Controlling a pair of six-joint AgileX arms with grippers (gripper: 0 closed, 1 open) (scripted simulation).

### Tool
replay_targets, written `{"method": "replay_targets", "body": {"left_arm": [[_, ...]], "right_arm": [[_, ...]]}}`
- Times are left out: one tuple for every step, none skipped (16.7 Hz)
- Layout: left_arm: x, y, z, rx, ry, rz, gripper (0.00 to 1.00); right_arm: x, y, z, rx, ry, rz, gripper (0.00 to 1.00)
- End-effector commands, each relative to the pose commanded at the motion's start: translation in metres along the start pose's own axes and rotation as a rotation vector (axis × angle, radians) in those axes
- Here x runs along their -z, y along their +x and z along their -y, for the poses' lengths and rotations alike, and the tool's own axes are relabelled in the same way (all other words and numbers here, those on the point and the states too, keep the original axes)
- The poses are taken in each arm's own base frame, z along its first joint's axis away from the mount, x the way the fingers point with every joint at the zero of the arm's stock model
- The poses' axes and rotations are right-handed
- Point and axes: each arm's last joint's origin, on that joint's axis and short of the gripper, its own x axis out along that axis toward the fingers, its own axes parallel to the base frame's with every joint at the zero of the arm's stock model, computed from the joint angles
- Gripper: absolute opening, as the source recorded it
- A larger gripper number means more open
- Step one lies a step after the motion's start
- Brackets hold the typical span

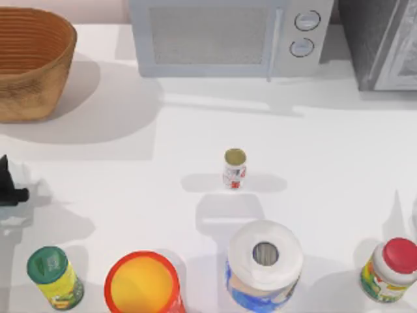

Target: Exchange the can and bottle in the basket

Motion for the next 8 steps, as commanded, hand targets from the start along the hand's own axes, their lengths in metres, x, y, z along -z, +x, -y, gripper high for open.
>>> {"method": "replay_targets", "body": {"left_arm": [[0.0,0.0,0.0,0.0,0.0,0.0,0.0],[0.0,0.0,0.0,0.0,0.0,0.0,0.0],[0.0,0.0,0.0,0.0,0.0,0.0,0.0],[0.0,0.0,0.0,0.001,0.001,-0.001,0.0],[0.0,0.0,0.0,0.001,0.001,-0.001,0.0],[0.0,0.001,-0.002,-0.005,0.001,-0.003,0.0],[-0.001,0.003,-0.006,-0.015,0.0,-0.007,0.0],[-0.003,0.006,-0.012,-0.03,-0.002,-0.011,0.0]], "right_arm": [[0.0,0.0,0.0,0.0,0.0,0.0,1.0],[0.0,0.0,0.0,0.0,0.0,0.0,1.0],[0.0,0.0,0.0,0.0,0.0,0.0,1.0],[0.0,0.0,0.0,0.0,0.0,0.0,1.0],[0.0,0.0,0.0,0.0,0.0,0.0,1.0],[0.0,0.0,0.0,0.0,0.0,0.0,1.0],[0.0,0.0,0.0,0.0,0.0,0.0,1.0],[0.0,0.0,0.0,0.0,0.0,0.0,1.0]]}}
